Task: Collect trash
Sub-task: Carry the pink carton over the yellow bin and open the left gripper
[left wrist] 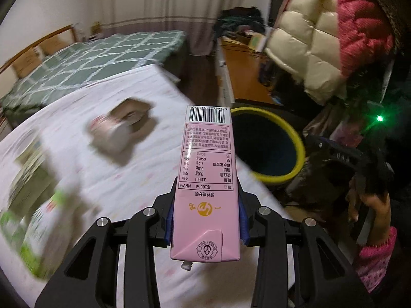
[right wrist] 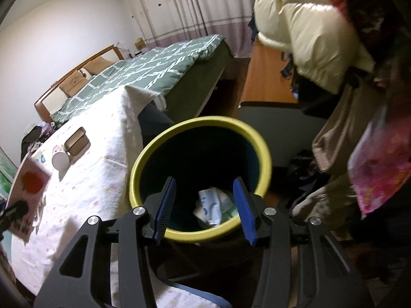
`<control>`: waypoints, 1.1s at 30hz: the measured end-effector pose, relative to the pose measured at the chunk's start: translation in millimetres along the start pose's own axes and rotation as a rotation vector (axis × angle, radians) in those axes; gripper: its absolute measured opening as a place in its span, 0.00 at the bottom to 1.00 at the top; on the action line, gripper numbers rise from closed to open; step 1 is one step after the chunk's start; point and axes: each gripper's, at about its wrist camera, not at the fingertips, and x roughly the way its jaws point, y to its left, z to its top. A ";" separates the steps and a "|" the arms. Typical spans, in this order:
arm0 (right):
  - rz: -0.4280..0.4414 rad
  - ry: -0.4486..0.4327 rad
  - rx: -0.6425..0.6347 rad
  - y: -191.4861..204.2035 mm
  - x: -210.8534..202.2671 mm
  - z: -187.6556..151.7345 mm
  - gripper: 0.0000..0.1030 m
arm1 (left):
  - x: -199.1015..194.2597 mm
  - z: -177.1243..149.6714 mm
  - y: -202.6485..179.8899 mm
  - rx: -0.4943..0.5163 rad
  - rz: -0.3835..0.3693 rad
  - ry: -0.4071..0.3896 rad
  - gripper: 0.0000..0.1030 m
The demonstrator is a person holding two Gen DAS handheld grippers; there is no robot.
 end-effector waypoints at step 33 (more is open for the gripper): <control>-0.017 0.053 -0.010 -13.3 -6.5 -17.8 0.45 | 57.2 77.8 -64.3 0.028 -0.046 -0.060 0.83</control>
